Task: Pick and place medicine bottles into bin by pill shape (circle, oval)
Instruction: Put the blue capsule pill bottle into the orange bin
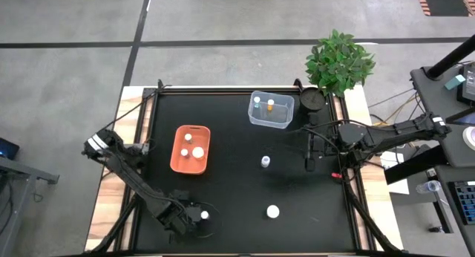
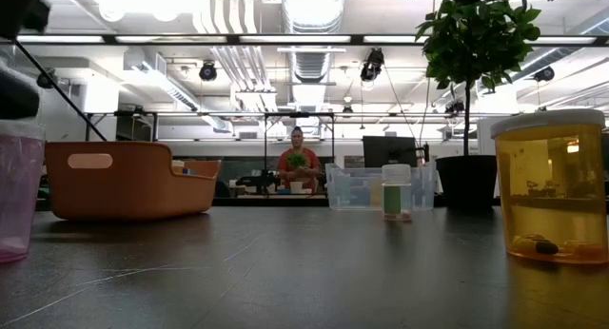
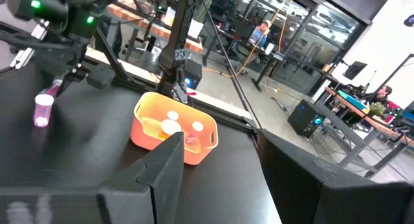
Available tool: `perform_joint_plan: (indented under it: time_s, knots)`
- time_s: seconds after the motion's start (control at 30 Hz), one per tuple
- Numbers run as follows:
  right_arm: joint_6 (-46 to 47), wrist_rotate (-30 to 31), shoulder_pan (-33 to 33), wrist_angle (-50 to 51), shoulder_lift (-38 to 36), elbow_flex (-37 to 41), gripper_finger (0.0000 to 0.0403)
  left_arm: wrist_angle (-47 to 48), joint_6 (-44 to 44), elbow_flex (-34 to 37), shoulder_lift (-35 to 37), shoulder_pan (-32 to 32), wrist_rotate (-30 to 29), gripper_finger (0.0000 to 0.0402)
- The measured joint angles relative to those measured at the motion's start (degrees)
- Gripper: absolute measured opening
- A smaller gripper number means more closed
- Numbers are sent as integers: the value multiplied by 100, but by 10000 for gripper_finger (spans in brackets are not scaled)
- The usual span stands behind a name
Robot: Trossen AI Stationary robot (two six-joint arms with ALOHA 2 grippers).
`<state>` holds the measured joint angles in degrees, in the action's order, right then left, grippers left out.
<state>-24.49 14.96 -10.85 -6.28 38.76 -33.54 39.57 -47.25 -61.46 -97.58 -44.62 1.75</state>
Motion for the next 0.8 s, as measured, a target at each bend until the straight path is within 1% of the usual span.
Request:
perform_joint_plan:
  time_s: [0.1,0.17,0.33,0.43,0.5,0.57,0.63,0.7,0.8]
  knots:
    - [1,0,0,-2,0,0,189,92,-6,-14,304,15,-246,76]
    - [0,-2,0,-3,0,0,189,68,-28,-23,556,58,-548,77]
    - [0,-2,1,-4,0,0,189,50,-55,-42,1305,268,-1577,77]
    - [0,-2,0,-4,0,0,189,99,-544,-45,1798,502,-2067,77]
    - [0,-2,2,-6,0,0,189,323,-1144,-45,2105,768,-2154,77]
    - [0,-2,2,-17,0,0,189,482,-1633,-45,2340,1076,-2009,77]
    - [-3,-2,1,-21,0,0,189,587,-1886,-45,2503,1399,-1625,77]
    - [-15,-2,0,-24,0,0,189,725,-2120,-45,2577,1752,-1006,77]
    - [-11,-2,2,-24,0,0,189,1267,-2624,-45,2577,2398,322,77]
